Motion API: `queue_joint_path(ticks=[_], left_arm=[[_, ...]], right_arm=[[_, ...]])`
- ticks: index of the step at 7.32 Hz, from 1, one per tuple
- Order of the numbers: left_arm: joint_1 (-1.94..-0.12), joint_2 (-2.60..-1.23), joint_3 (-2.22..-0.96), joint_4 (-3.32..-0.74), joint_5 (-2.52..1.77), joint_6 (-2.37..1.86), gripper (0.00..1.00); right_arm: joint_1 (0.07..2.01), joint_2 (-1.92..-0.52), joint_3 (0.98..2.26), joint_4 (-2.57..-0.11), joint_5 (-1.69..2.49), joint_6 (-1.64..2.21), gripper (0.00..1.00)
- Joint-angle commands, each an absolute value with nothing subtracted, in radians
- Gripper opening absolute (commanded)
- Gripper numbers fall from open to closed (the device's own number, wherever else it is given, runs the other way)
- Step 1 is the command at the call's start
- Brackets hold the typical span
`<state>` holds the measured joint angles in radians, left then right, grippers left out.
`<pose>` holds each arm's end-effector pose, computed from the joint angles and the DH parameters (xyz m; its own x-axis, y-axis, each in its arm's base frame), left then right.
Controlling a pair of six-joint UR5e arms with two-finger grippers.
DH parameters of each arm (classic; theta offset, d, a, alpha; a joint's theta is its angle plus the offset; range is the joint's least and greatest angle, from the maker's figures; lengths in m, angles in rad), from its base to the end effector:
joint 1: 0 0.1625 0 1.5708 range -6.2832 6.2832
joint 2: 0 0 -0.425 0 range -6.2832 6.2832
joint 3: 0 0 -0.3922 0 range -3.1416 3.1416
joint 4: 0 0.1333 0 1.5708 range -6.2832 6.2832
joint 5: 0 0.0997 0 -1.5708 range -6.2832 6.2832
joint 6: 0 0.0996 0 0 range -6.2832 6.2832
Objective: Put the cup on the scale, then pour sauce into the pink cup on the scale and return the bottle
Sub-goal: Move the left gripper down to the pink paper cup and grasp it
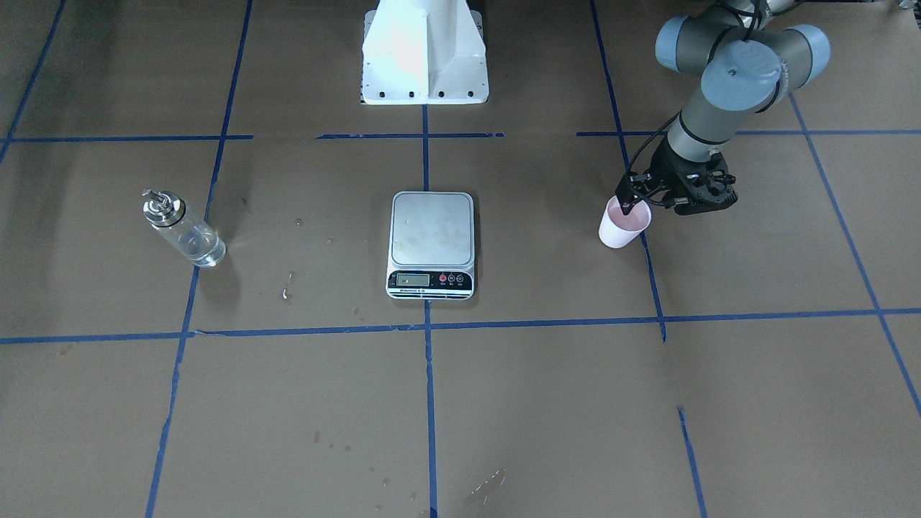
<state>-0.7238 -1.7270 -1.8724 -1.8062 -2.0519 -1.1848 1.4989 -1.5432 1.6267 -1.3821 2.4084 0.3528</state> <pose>0.3551 -0.4303 0.4132 0.6716 -0.1481 -0.7260 0.1216 0.9886 -0.0892 0.0220 -0.5194 0.5920 0.6368 0.0999 0.7645 -0.1608 0.9870 0.0050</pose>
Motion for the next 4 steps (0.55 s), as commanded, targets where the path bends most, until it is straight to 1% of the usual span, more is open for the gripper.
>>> queue_joint_path(ticks=[1,2,3,4], left_arm=[[-0.724,-1.733,-1.87,-1.807,-2.052,-1.186,0.3],[-0.724,-1.733,-1.865,-1.807,-2.052,-1.186,0.09],[-0.724,-1.735,-1.859,-1.807,-2.052,-1.187,0.0],[-0.732,-1.733,-1.874,-1.807,-2.052,-1.189,0.0]], right_arm=[[1.5,-1.543,1.626,-1.382,2.408,0.353,1.0],[1.5,-1.543,1.626,-1.382,2.408,0.353,1.0],[1.499,-1.543,1.626,-1.382,2.408,0.353,1.0],[1.499,-1.543,1.626,-1.382,2.41,0.353,1.0]])
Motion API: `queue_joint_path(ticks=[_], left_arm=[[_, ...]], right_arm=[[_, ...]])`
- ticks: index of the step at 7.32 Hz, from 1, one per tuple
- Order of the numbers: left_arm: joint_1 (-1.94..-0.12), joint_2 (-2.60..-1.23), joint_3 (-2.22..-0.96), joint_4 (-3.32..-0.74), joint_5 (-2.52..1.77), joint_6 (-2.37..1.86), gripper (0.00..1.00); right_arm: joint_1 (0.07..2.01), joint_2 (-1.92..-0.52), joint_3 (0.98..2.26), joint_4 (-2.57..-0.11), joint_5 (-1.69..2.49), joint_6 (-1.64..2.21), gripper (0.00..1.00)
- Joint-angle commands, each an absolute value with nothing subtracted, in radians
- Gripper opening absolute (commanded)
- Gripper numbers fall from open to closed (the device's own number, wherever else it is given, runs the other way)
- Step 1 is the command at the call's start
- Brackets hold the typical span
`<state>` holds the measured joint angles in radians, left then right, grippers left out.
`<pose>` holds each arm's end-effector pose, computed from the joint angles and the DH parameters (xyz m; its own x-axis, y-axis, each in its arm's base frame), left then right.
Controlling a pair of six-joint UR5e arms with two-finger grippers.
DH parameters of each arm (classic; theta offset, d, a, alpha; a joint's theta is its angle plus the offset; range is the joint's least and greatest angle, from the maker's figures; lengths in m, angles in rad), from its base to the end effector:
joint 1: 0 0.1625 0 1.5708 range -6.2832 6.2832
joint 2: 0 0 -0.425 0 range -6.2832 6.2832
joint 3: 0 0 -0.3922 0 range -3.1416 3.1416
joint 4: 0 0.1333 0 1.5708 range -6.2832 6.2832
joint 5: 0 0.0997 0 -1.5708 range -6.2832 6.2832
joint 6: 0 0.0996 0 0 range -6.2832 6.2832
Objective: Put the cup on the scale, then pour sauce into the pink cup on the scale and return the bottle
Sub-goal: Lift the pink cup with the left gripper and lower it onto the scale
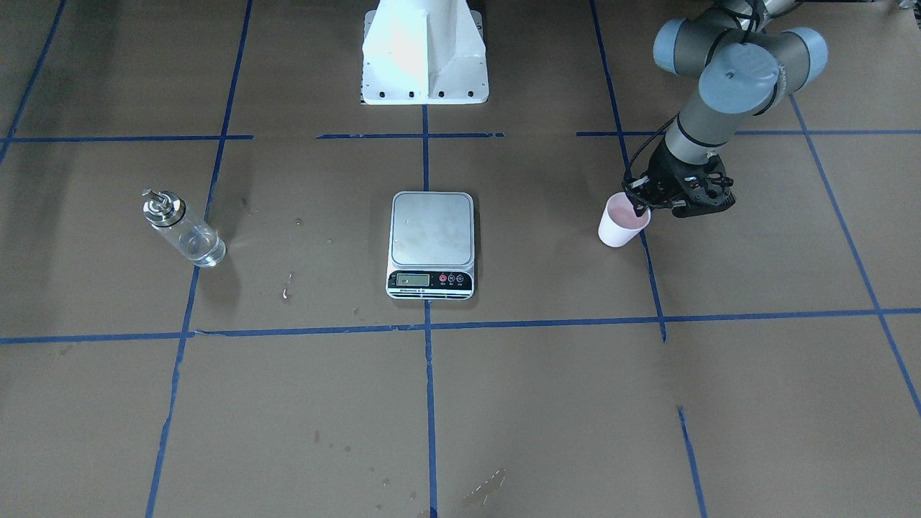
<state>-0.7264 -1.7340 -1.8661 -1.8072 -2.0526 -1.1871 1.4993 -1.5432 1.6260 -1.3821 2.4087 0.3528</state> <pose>0.3562 -0.4330 0.4122 0.6698 -0.1513 -0.7270 0.1251 0.9880 -0.0903 0.0222 -0.5194 0.5924 0.6366 0.1006 0.7646 -0.1611 0.9869 0.0043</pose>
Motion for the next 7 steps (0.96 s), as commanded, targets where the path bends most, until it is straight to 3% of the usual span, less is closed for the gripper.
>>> queue_joint_path(ticks=[1,4,6,7], left_arm=[[-0.761,-1.721,-1.94,-1.795,-2.056,-1.19,0.0],[-0.811,-1.787,-2.07,-1.598,-2.062,-1.19,0.0],[-0.804,-2.054,-2.089,-1.293,-2.063,-1.23,0.0],[-0.755,-2.089,-2.086,-1.336,-2.062,-1.384,0.0]], right_arm=[[1.5,-1.545,1.628,-1.382,2.413,0.353,1.0],[1.5,-1.546,1.631,-1.382,2.436,0.353,1.0],[1.5,-1.545,1.641,-1.384,2.436,0.354,1.0],[1.5,-1.546,1.658,-1.387,2.434,0.354,1.0]])
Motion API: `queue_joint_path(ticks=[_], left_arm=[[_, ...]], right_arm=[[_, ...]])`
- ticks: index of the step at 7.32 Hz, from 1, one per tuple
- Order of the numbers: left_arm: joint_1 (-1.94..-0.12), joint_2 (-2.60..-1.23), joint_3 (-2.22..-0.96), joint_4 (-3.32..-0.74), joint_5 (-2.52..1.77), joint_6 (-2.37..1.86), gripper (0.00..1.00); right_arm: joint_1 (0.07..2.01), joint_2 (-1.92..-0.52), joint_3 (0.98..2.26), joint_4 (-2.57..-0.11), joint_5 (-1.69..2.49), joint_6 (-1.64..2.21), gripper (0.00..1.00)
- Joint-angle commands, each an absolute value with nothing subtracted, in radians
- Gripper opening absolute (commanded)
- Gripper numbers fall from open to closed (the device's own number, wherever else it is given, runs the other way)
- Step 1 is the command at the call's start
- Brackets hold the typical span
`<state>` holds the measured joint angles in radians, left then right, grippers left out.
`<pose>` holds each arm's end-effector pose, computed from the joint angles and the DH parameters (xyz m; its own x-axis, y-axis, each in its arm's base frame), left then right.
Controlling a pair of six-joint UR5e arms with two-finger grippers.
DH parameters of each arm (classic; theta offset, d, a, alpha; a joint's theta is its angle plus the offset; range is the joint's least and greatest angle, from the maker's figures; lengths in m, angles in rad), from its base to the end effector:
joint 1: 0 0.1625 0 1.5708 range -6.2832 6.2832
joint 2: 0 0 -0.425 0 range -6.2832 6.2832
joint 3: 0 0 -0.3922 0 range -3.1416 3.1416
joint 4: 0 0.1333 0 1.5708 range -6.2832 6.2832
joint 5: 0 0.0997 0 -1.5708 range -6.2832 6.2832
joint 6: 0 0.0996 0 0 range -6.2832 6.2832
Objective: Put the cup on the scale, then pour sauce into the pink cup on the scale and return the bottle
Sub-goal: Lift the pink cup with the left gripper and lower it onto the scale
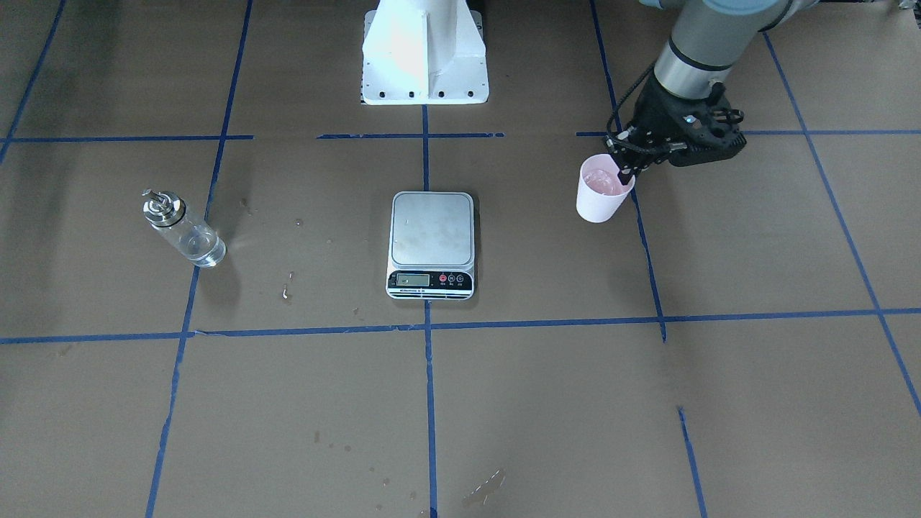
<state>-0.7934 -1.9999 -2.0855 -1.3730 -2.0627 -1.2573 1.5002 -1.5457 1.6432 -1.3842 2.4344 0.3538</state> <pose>0.3171 -0.4452 0.2282 0.6144 -0.2368 -0.7526 0.2249 0.9669 -0.1206 0.0211 -0.5176 0.5834 0.6173 0.0894 0.7816 -0.1558 0.9877 0.0101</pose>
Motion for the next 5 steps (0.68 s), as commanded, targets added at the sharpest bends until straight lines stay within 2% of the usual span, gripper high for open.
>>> queue_joint_path(ticks=[1,5], left_arm=[[-0.699,-2.123,-2.027,-1.445,-2.057,-1.522,0.0],[-0.572,-2.322,-1.765,-1.522,-1.958,-1.701,0.0]], right_arm=[[1.5,-1.546,1.664,-1.39,2.434,0.354,1.0],[1.5,-1.546,1.674,-1.391,2.434,0.356,1.0]])
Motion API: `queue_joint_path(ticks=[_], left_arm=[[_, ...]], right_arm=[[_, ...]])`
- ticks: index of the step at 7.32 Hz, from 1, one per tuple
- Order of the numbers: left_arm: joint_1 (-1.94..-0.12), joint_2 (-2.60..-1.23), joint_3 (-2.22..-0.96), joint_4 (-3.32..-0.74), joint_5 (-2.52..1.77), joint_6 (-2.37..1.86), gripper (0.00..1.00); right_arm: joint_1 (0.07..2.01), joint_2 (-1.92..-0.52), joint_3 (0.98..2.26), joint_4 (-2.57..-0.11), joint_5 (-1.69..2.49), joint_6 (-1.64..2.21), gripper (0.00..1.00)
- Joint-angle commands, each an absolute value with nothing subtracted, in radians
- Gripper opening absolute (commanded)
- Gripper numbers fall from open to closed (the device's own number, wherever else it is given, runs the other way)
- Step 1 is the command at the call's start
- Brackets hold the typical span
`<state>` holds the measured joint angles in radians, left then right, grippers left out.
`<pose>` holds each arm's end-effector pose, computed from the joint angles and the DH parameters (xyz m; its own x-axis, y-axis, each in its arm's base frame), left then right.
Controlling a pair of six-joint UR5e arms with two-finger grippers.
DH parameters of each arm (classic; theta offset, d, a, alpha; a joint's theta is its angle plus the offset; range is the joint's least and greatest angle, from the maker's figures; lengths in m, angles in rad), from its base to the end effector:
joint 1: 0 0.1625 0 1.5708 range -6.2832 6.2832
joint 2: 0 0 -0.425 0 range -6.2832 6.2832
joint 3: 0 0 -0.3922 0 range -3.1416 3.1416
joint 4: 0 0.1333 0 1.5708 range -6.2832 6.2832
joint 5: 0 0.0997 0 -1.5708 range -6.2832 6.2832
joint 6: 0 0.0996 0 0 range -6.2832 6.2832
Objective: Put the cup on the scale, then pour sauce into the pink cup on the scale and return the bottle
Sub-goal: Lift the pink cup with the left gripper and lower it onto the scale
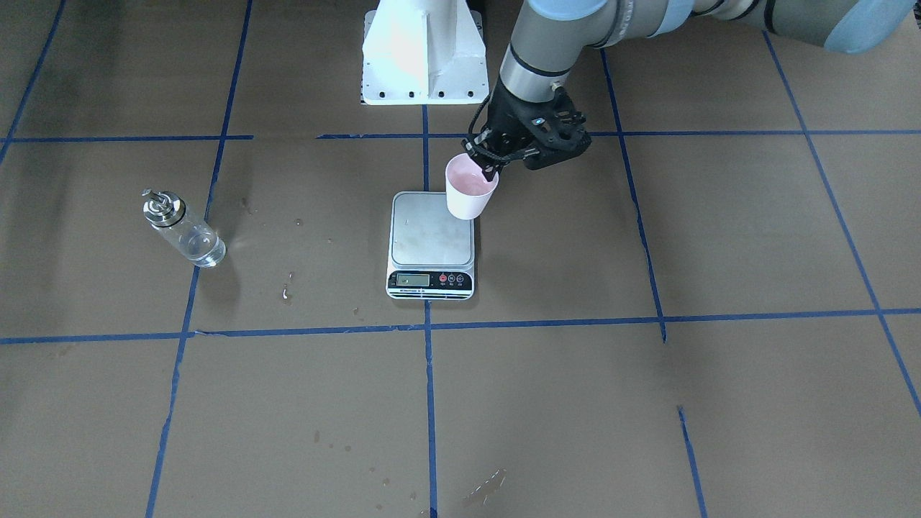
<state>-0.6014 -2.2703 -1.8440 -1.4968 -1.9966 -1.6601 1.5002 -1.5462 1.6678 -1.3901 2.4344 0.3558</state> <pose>0.4653 -0.4310 0.1420 0.4892 -0.4341 -0.7565 0.2936 0.8987 -0.3259 0.0212 -0.5170 0.5719 0.6160 0.0771 0.7840 -0.1571 0.9872 0.0263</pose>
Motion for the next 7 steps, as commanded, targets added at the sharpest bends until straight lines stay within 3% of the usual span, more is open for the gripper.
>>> queue_joint_path(ticks=[1,7], left_arm=[[-0.555,-2.353,-1.715,-1.522,-1.93,-1.706,0.0],[-0.542,-2.345,-1.677,-1.554,-1.933,-1.695,0.0]], right_arm=[[1.5,-1.546,1.677,-1.391,2.434,0.356,1.0],[1.5,-1.549,1.689,-1.393,2.434,0.356,1.0]])
